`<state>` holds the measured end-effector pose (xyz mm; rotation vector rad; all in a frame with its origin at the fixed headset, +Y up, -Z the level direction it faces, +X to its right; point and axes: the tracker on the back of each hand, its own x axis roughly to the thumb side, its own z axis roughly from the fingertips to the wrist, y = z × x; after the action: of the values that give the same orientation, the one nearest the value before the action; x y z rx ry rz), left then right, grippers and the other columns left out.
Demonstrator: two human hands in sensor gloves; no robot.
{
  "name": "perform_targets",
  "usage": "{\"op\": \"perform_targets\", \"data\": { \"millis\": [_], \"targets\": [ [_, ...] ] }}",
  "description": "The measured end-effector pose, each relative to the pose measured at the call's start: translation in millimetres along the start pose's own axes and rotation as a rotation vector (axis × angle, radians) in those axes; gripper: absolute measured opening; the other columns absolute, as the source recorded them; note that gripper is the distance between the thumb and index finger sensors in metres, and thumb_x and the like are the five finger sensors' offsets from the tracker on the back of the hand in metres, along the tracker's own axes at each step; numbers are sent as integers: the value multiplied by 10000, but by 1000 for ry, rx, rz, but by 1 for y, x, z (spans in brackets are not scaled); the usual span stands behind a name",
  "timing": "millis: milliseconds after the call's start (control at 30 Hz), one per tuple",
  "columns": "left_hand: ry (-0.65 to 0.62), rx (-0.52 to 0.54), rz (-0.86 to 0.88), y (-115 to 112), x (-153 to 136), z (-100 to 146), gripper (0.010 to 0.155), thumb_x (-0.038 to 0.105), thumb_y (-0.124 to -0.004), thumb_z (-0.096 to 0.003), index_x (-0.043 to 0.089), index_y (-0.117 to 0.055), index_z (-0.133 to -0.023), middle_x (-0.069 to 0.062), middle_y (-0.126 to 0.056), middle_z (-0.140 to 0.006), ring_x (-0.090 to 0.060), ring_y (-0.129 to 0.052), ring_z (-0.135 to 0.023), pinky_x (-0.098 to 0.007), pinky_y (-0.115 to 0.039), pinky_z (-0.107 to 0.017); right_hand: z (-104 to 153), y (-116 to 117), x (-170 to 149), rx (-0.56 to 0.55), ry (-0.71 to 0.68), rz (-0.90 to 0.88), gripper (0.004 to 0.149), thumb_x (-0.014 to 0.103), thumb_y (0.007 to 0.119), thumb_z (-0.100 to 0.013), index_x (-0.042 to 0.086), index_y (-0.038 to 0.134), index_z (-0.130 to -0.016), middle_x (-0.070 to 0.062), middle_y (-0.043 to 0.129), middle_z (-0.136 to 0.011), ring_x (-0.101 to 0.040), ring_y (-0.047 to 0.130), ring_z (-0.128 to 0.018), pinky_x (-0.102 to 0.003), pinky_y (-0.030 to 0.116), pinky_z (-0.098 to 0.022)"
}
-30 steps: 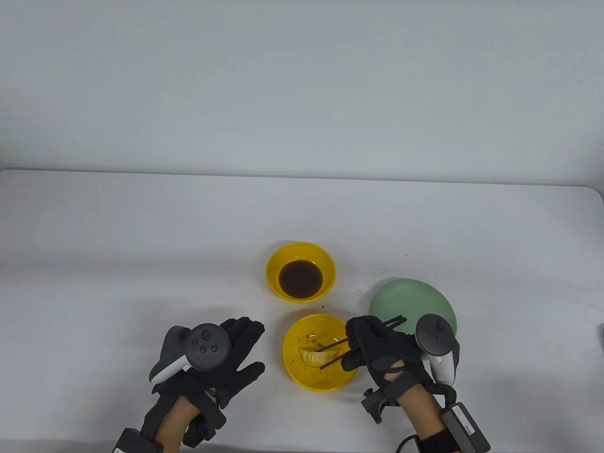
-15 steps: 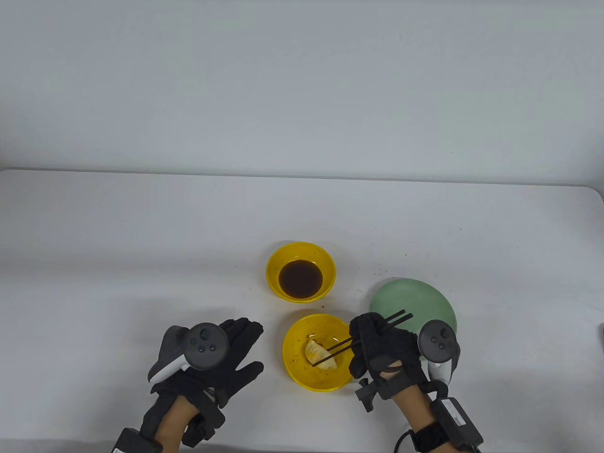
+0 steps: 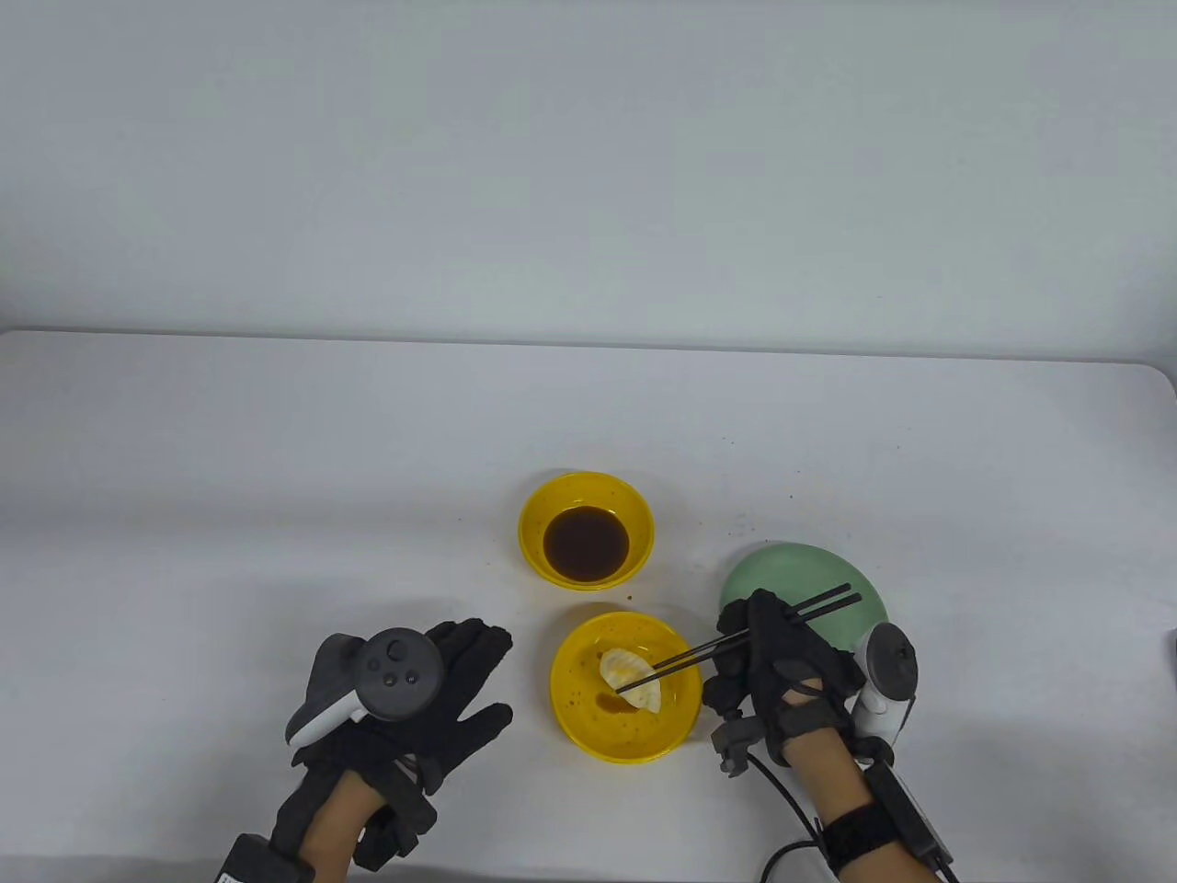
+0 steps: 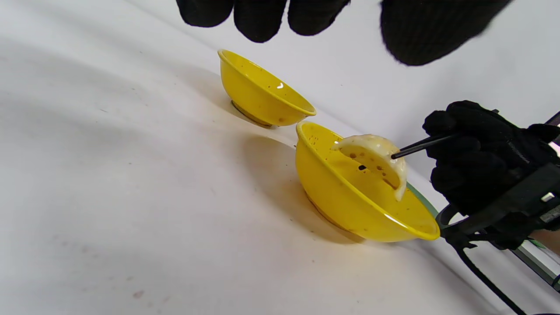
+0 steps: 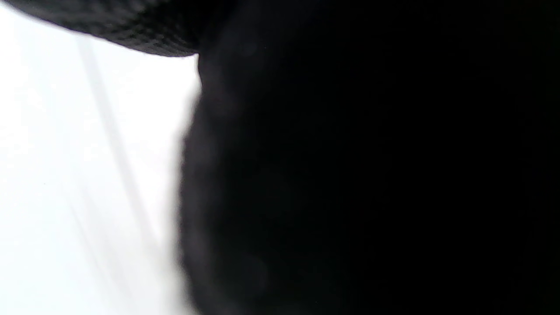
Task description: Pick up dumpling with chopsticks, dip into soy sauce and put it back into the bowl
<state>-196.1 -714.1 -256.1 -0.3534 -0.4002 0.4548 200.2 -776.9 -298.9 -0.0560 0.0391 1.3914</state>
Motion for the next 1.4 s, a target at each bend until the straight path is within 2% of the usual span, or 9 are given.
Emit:
{"op": "perform_targets", "data": {
  "millis": [167, 300, 467, 567, 667, 800, 1000, 1267, 1400],
  "targets": [
    [1, 12, 18, 3, -2, 1, 810, 631, -650, -481, 348, -306, -1158, -15, -332, -1230, -380, -320, -1171, -655, -296, -797, -10, 1, 16, -42, -16, -75, 407, 402, 724, -506, 54, 901, -621, -237, 989, -253, -141, 1107, 86, -414, 1023, -26],
    [4, 17, 25, 4, -3, 1, 811, 631, -650, -481, 348, -306, -1159, -17, -333, -1231, -382, -319, -1171, -657, -295, -796, -36, 4, 36, -96, -41, -79, 407, 409, 722, -506, 62, 899, -623, -231, 987, -259, -134, 1106, 81, -409, 1023, -32],
    [13, 17, 37, 6, -6, 1, 809, 630, -650, -482, 350, -306, -1159, -17, -331, -1231, -382, -320, -1171, -657, -294, -797, -73, 20, 55, -140, -74, 76, 402, 416, 720, -505, 77, 897, -628, -226, 985, -270, -134, 1106, 69, -407, 1022, -44],
    [20, 10, 41, 6, -7, 0, 812, 631, -649, -482, 351, -300, -1160, -15, -325, -1233, -381, -317, -1172, -657, -288, -799, -98, 39, 62, -129, -109, 205, 401, 424, 717, -503, 89, 895, -630, -221, 983, -277, -132, 1103, 65, -405, 1020, -51],
    [23, 4, 48, 7, -8, -1, 810, 630, -648, -484, 352, -299, -1160, -14, -323, -1233, -381, -316, -1173, -658, -287, -798, -116, 55, 61, -108, -163, 346, 399, 427, 717, -503, 93, 896, -629, -221, 982, -277, -132, 1101, 64, -404, 1019, -53],
    [30, 1, 54, 7, -9, -1, 813, 630, -648, -483, 354, -291, -1160, -16, -315, -1234, -381, -314, -1173, -657, -284, -800, -130, 73, 49, -87, -196, 447, 401, 432, 718, -499, 98, 896, -633, -221, 981, -286, -138, 1103, 53, -408, 1017, -64],
    [26, 17, 56, 10, -9, 1, 813, 630, -649, -483, 354, -291, -1160, -18, -317, -1234, -382, -316, -1173, -658, -289, -799, -138, 88, 39, -33, -222, 567, 399, 436, 717, -499, 105, 896, -634, -214, 982, -290, -136, 1103, 49, -406, 1017, -70],
    [28, 20, 54, 10, -9, 1, 813, 631, -650, -482, 353, -298, -1160, -16, -317, -1233, -381, -304, -1172, -658, -288, -798, -132, 73, 41, -99, -197, 318, 398, 426, 720, -502, 93, 897, -630, -224, 979, -281, -144, 1099, 58, -414, 1012, -61],
    [33, 24, 59, 10, -9, 1, 812, 631, -650, -482, 351, -300, -1160, -17, -318, -1233, -382, -302, -1171, -658, -288, -798, -128, 70, 40, -118, -193, 382, 397, 423, 720, -502, 90, 897, -627, -225, 979, -279, -143, 1100, 61, -414, 1013, -61]
  ]
}}
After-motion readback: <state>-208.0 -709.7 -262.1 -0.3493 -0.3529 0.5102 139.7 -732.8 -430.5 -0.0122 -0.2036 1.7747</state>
